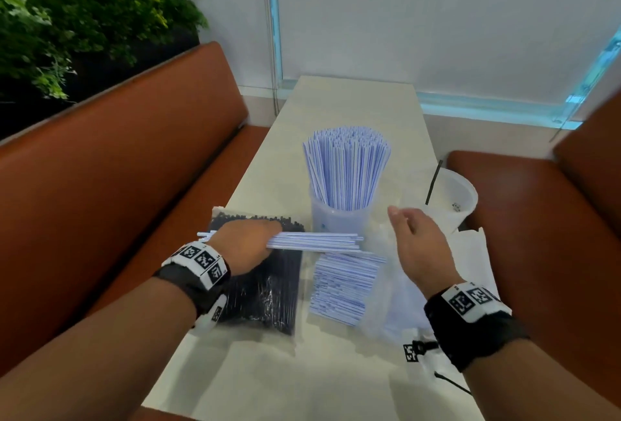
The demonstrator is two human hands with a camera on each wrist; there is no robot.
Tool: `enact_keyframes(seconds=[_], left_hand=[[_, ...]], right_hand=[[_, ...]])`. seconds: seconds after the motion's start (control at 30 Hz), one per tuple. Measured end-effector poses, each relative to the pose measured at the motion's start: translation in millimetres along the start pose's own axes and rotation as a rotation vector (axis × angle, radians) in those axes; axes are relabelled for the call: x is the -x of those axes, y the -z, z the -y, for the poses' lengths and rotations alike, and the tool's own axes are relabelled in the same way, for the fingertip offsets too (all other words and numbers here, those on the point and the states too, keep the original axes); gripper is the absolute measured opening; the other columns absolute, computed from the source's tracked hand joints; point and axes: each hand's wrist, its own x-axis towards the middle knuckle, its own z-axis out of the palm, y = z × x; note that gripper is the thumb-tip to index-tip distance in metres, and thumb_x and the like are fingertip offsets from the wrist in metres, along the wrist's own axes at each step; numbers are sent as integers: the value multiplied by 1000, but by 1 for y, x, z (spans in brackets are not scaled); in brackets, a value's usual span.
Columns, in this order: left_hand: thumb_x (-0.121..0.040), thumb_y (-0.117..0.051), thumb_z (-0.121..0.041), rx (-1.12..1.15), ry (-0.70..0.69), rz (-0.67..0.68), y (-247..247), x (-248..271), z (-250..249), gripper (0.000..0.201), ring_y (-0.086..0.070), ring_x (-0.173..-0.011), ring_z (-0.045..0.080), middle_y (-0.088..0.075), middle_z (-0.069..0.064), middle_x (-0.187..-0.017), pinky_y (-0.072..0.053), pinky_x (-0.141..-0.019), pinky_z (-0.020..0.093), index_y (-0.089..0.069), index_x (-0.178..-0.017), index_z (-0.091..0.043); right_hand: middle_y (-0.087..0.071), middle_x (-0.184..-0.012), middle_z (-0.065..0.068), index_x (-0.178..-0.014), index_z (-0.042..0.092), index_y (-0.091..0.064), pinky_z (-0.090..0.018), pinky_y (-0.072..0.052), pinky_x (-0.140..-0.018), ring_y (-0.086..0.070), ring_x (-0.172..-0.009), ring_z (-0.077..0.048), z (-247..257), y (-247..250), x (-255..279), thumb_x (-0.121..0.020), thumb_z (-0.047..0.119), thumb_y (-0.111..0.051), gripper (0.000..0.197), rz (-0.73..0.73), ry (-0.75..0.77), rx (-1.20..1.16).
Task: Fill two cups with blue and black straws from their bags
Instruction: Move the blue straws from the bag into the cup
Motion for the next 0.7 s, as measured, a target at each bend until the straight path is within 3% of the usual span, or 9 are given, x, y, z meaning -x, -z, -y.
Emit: enact_keyframes(seconds=[0.07, 0.13, 0.17, 0.27, 0.3, 0.4, 0.5, 0.6, 0.7], left_hand=[[-94, -49, -26, 66, -49, -44, 1, -1, -16, 3, -62, -81, 20, -63, -5, -90, -51, -71, 37, -50, -96, -29], [-94, -52, -28, 98, -122, -73, 4, -5, -41, 5, -63, -82, 22, -63, -4, -92, -53, -69, 38, -51, -99, -28], [-94, -54, -30, 105, -149, -89, 6, -8, -52, 10, -63, -84, 22, -64, -3, -94, -53, -69, 38, -52, -104, -27], [-94, -57, -33, 109, -155, -149, 12, -14, -68, 22, -64, -86, 24, -65, -1, -99, -53, -71, 38, -52, -114, -24], [-94, -57, -34, 105, -153, -171, 13, -16, -72, 23, -64, -85, 24, -64, -2, -97, -52, -68, 37, -51, -114, -24], [-92, -56, -33, 120, -201, -203, 13, -18, -99, 27, -59, -72, 20, -55, -7, -83, -41, -59, 30, -50, -118, -26], [-94, -54, -30, 172, -197, -200, 18, -24, -114, 25, -59, -71, 20, -62, -6, -87, -42, -57, 29, -53, -118, -27], [-96, -56, -29, 549, -83, -248, 40, -30, -105, 10, -62, -70, 22, -63, -3, -82, -49, -60, 31, -56, -106, -29], [-90, -66, -26, 1268, -32, -492, 76, -29, -110, 4, -68, -74, 21, -68, 1, -80, -57, -67, 32, -62, -91, -29]], right_hand=[[-68, -101, 12, -103, 32, -64, -27, -46, -85, -62, -99, -2, 16, -8, 6, -95, 65, -40, 42, 46, -11, -320], [-74, -99, 5, -103, 24, -72, -27, -48, -87, -67, -97, -6, 26, -17, 12, -100, 55, -47, 39, 188, -56, -414], [-76, -95, 3, -99, 21, -75, -25, -48, -85, -69, -94, -8, 29, -18, 14, -101, 47, -51, 36, 183, -44, -427], [-78, -92, -1, -91, 13, -77, -25, -52, -83, -71, -92, -14, 29, -11, 13, -100, 31, -55, 30, -60, -67, -619], [-78, -92, -3, -90, 12, -78, -27, -52, -85, -71, -94, -18, 29, -9, 12, -100, 29, -55, 30, -64, -93, -649], [-78, -89, -6, -86, 11, -80, -30, -51, -84, -73, -90, -22, 30, -17, 17, -102, 34, -55, 38, 132, -147, -568], [-77, -93, -12, -94, 6, -78, -35, -55, -88, -74, -94, -24, 33, -18, 17, -103, 44, -50, 48, 112, -268, -765], [-77, -99, -11, -108, 4, -70, -36, -56, -89, -73, -101, -24, 27, -10, 11, -103, 50, -46, 53, 75, -435, -1045], [-76, -107, -13, -116, 4, -67, -38, -55, -87, -73, -102, -26, 21, -14, 14, -101, 55, -47, 57, 141, -556, -1101]])
